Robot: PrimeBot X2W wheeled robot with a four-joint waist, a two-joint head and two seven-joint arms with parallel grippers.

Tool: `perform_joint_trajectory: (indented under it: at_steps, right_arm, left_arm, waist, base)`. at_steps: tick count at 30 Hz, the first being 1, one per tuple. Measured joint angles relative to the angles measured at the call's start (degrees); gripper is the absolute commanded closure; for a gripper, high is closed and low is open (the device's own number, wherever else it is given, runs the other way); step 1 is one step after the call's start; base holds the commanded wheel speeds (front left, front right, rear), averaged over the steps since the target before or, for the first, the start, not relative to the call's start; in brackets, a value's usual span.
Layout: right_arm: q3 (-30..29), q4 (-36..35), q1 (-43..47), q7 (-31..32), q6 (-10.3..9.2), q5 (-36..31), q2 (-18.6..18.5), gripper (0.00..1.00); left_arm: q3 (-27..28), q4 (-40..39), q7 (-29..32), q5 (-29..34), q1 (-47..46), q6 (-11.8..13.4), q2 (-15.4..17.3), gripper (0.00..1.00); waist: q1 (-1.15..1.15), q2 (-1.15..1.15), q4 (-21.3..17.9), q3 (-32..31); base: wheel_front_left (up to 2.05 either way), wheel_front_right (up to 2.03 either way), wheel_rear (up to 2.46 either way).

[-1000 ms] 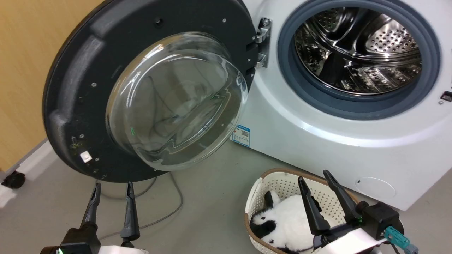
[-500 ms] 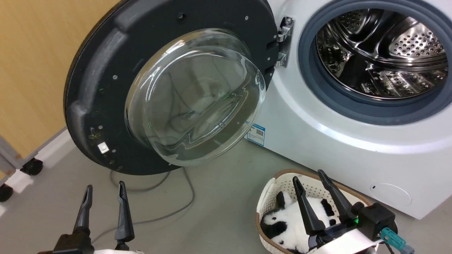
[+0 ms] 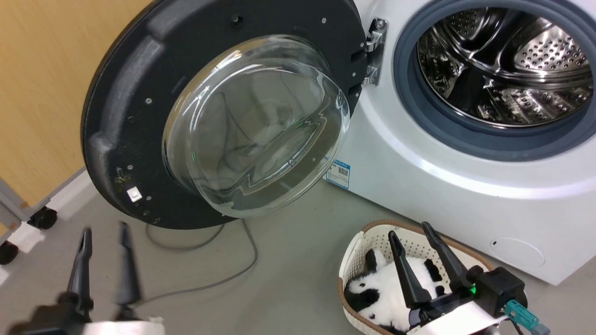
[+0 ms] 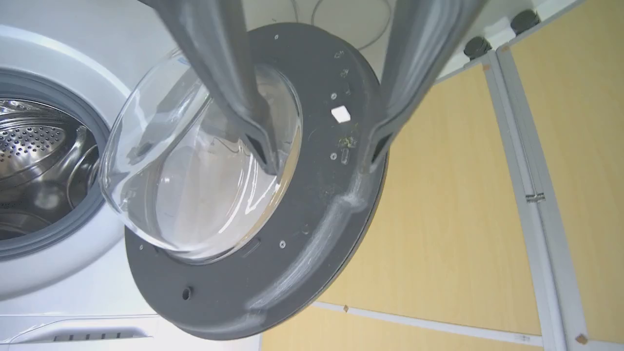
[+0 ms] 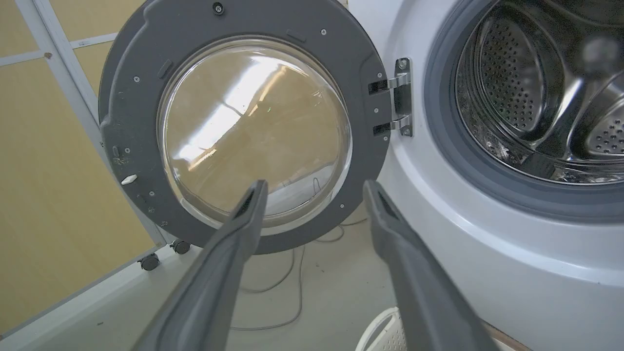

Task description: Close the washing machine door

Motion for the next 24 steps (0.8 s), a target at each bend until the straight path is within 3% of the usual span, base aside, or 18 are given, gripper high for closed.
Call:
perform_joint_trajectory:
  at_steps: [5, 11, 14, 18, 24]
  right_arm:
    - [-1.47, -0.89, 0.44, 0.01, 0.00, -1.53, -0.57, 0.00]
    - [-3.13, -2.19, 1.55, 0.00, 0.00, -3.00, -0.63, 0.00]
    - [-3.16, -2.76, 1.48, 0.01, 0.00, -3.57, -0.73, 0.00]
    - [-3.45, -3.19, 1.22, 0.00, 0.00, -4.09, -0.93, 0.00]
    - [-3.33, -3.55, -0.46, 0.00, 0.00, -4.88, -1.38, 0.00]
  left_arm:
    - [6.27, -3.74, -0.01, 0.33, -5.08, -4.22, 3.32, 1.00]
    - [12.88, 1.32, -0.08, -3.04, -14.21, -7.27, 10.79, 1.00]
    - [14.73, 9.17, 0.47, -8.46, -19.32, -8.33, 15.66, 1.00]
    - [15.94, 19.59, 6.20, -16.71, -27.32, -8.89, 21.89, 1.00]
    - [18.27, 34.97, 19.37, -34.51, -38.27, -8.91, 26.17, 1.00]
  waist:
    - [0.00, 0.00, -0.10, 1.45]
    - [0.00, 0.00, -0.96, 3.10]
    - [0.00, 0.00, -2.16, 4.33]
    - [0.00, 0.00, -3.80, 6.09]
    - [0.00, 0.00, -6.13, 8.76]
  base:
    - [0.00, 0.00, 0.00]
    - [0.00, 0.00, 0.00]
    - [0.00, 0.00, 0.00]
    - [0.00, 0.00, 0.00]
    - [0.00, 0.00, 0.00]
